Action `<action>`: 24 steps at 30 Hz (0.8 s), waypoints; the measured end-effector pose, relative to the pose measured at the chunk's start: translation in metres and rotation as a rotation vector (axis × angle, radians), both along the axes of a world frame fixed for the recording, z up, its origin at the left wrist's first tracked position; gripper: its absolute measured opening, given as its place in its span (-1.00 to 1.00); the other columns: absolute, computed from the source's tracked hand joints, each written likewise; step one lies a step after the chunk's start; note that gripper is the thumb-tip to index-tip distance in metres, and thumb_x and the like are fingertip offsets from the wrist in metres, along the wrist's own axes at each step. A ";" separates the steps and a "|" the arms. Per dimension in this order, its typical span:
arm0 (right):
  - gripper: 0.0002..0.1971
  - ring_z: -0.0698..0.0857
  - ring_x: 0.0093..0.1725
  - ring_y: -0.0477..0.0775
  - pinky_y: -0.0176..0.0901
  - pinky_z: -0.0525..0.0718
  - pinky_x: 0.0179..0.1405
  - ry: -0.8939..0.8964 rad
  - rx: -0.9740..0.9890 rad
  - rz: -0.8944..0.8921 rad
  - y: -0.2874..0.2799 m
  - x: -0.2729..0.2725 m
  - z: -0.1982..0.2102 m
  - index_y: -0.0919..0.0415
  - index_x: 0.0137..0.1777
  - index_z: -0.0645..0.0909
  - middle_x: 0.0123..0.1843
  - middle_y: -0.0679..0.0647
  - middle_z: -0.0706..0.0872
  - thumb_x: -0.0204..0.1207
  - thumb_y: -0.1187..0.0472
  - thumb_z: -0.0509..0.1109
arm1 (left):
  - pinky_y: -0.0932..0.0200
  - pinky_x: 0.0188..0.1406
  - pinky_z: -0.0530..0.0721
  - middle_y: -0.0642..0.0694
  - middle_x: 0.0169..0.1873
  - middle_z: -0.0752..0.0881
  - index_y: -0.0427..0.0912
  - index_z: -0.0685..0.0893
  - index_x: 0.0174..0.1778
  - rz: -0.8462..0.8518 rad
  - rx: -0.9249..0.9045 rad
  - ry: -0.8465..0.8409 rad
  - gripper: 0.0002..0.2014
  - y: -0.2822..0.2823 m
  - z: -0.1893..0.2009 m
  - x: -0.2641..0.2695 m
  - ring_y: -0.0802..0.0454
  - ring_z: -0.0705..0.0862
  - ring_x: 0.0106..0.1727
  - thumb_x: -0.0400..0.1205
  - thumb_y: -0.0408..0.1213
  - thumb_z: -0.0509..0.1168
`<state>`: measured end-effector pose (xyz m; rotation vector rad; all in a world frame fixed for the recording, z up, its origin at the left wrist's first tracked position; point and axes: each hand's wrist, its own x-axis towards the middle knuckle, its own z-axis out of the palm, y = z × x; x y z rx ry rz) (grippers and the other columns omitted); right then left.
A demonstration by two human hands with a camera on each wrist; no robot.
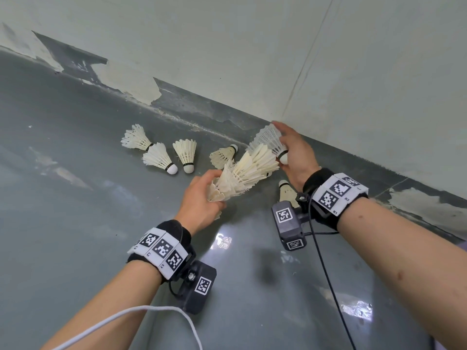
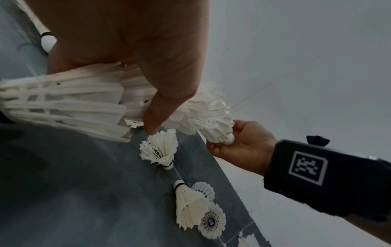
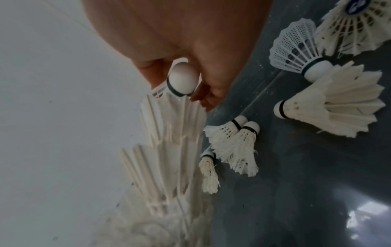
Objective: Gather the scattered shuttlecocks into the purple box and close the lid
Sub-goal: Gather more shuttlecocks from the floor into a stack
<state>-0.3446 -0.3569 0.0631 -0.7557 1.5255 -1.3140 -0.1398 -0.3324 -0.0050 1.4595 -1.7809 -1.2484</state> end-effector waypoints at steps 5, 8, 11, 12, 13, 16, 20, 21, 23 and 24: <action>-0.63 0.72 0.03 0.23 0.20 0.72 0.12 0.145 0.013 -0.025 0.003 0.005 -0.003 0.06 0.12 0.39 -0.03 0.01 0.65 0.44 0.44 0.39 | 0.44 -0.12 0.43 -0.17 0.14 0.60 0.28 0.49 0.13 0.006 -0.004 0.006 -0.38 -0.001 0.000 0.003 -0.05 0.58 0.10 0.36 -0.49 0.50; -0.66 0.73 0.04 0.24 0.28 0.70 0.15 0.144 -0.006 -0.135 0.002 0.001 -0.001 -0.01 -0.01 0.40 -0.07 0.00 0.64 0.41 0.34 0.47 | 0.44 -0.10 0.42 -0.16 0.14 0.60 0.26 0.50 0.13 0.007 -0.004 0.013 -0.38 -0.002 0.001 0.005 -0.05 0.58 0.11 0.35 -0.49 0.50; -0.72 0.71 -0.02 0.14 0.30 0.68 0.18 0.124 -0.034 -0.256 0.001 -0.004 -0.001 -0.04 -0.09 0.40 -0.08 0.01 0.65 0.44 0.28 0.46 | 0.44 -0.10 0.42 -0.16 0.14 0.59 0.26 0.50 0.13 0.008 0.002 0.021 -0.39 -0.002 0.001 0.005 -0.05 0.58 0.12 0.36 -0.49 0.50; -0.75 0.71 -0.01 0.13 0.29 0.68 0.20 0.112 -0.041 -0.277 0.003 -0.005 -0.002 -0.03 -0.09 0.42 -0.08 0.02 0.67 0.46 0.24 0.46 | 0.49 -0.12 0.40 -0.16 0.14 0.59 0.26 0.51 0.13 0.004 0.001 0.023 -0.39 -0.002 0.002 0.005 -0.05 0.58 0.11 0.36 -0.49 0.50; -0.77 0.72 0.02 0.15 0.29 0.67 0.21 0.110 -0.043 -0.274 0.005 -0.006 -0.003 -0.01 -0.08 0.44 -0.07 0.02 0.69 0.45 0.18 0.47 | 0.54 -0.14 0.38 -0.16 0.14 0.59 0.25 0.51 0.13 -0.005 -0.004 0.023 -0.39 -0.003 0.002 0.004 -0.04 0.58 0.11 0.36 -0.49 0.50; -0.75 0.73 0.10 0.16 0.27 0.63 0.28 0.184 0.030 -0.154 0.017 0.002 -0.011 0.08 -0.03 0.57 0.01 0.08 0.76 0.44 -0.05 0.45 | 0.55 -0.19 0.38 -0.15 0.15 0.57 0.19 0.53 0.19 -0.042 -0.011 0.009 -0.41 -0.002 0.004 -0.004 -0.01 0.55 0.09 0.38 -0.49 0.49; -0.25 0.65 0.31 0.07 0.17 0.51 0.44 0.269 0.172 -0.045 0.034 0.009 -0.011 0.09 0.29 0.62 0.29 0.05 0.71 0.29 -0.46 0.27 | 0.18 0.16 0.49 -0.13 0.21 0.56 0.10 0.52 0.32 -0.039 0.046 0.043 -0.36 -0.002 0.006 -0.013 -0.08 0.57 0.20 0.38 -0.48 0.51; -0.37 0.65 0.31 0.05 0.14 0.50 0.45 0.269 0.160 -0.035 0.039 0.008 -0.007 0.05 0.23 0.64 0.29 0.03 0.72 0.41 -0.42 0.20 | 0.13 0.21 0.51 -0.13 0.23 0.56 0.11 0.51 0.32 -0.048 0.060 0.059 -0.35 -0.002 0.008 -0.015 -0.09 0.57 0.21 0.38 -0.48 0.51; -0.49 0.62 0.34 0.03 0.09 0.47 0.47 0.243 0.142 -0.053 0.050 0.004 0.007 0.01 0.22 0.63 0.33 0.03 0.68 0.58 -0.31 0.08 | 0.12 0.22 0.50 -0.12 0.25 0.56 0.12 0.49 0.36 -0.102 0.068 0.060 -0.32 -0.002 0.013 -0.023 -0.08 0.57 0.22 0.38 -0.46 0.51; -0.46 0.59 0.36 0.03 0.09 0.45 0.48 0.252 0.136 -0.079 0.055 -0.002 0.011 0.05 0.27 0.60 0.38 0.03 0.63 0.59 -0.30 0.05 | 0.12 0.21 0.50 -0.12 0.25 0.57 0.12 0.48 0.38 -0.140 0.062 0.046 -0.31 -0.001 0.015 -0.029 -0.09 0.57 0.22 0.39 -0.44 0.51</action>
